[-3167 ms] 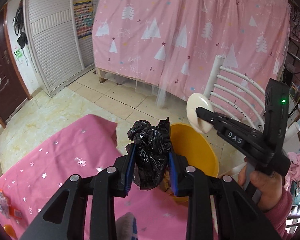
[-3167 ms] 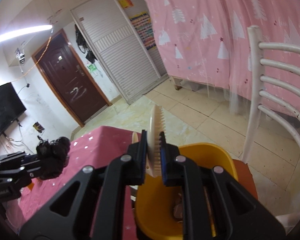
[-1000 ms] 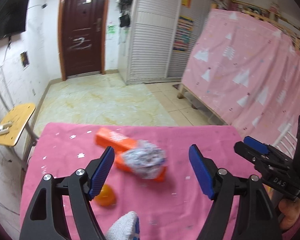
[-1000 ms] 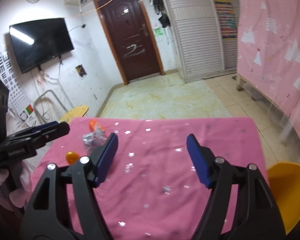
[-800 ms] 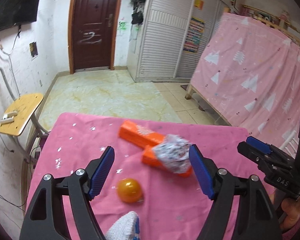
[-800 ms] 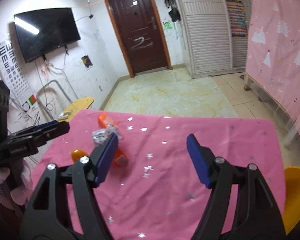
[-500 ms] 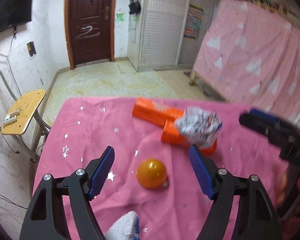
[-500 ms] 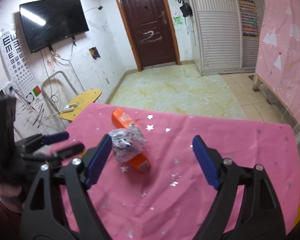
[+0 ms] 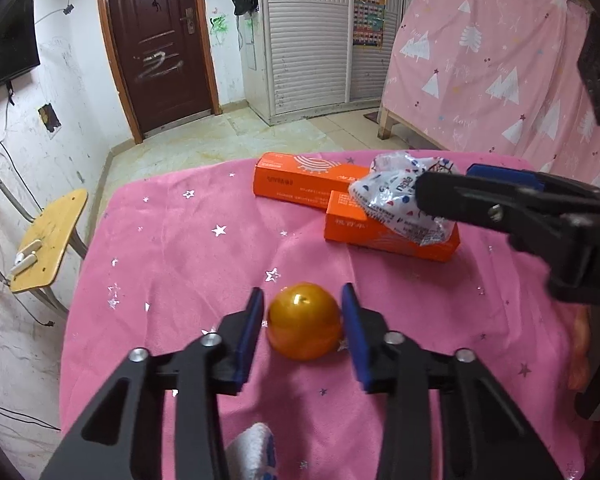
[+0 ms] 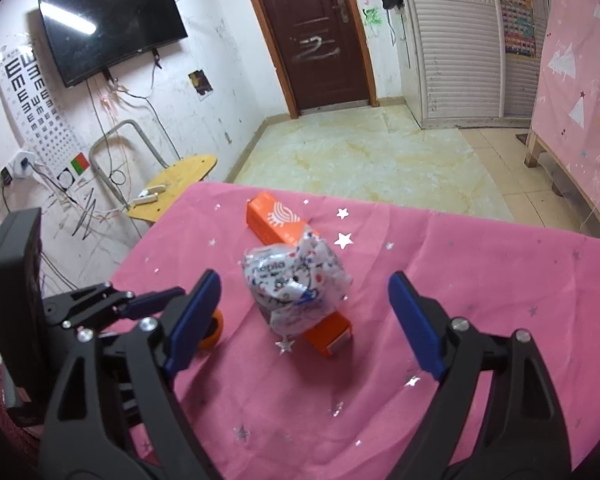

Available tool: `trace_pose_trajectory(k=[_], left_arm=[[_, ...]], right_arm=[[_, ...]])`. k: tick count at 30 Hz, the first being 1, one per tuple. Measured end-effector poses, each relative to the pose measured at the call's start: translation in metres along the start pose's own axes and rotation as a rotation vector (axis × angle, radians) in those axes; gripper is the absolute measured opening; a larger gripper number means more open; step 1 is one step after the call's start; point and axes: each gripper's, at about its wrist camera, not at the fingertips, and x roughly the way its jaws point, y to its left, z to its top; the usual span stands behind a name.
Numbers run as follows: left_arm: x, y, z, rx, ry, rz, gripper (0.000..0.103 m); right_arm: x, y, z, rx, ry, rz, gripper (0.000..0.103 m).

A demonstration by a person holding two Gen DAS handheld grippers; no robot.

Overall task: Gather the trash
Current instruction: 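Grasp the orange ball with the left gripper while the right gripper grasps the white snack bag, then carry the orange ball and snack bag to the yellow bin and open both grippers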

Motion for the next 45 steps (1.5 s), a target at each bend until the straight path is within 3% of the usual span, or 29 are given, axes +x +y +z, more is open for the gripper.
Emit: trace_pose_trajectory(k=[10,11,14,17,31,45], left_arm=[[-0.003,0.011,-0.004,-0.032,-0.01,-0.006,0.03],[-0.004,0.013,-0.005,-0.033,-0.01,-0.003,0.03],[-0.006,0.014,-0.006,-0.036,-0.009,0.001,0.03],[-0.008,0.014,-0.004,-0.042,-0.01,0.001,0.03],[-0.037,-0.003,0.013,-0.051,-0.078,-0.026,0.03],[-0.068,-0.077,0.038,0.042,-0.155,-0.077,0.03]], right_arm=[[0.015,0.018,0.001,-0.058,0.021,-0.021,0.081],[0.017,0.019,0.002,-0.068,0.028,-0.027,0.068],[0.022,0.022,0.001,-0.084,0.043,-0.044,0.044],[0.02,0.021,-0.001,-0.093,0.031,-0.059,0.036],[-0.041,-0.018,-0.003,0.021,-0.117,-0.014,0.035],[-0.118,-0.104,-0.032,0.156,-0.263,-0.109,0.035]])
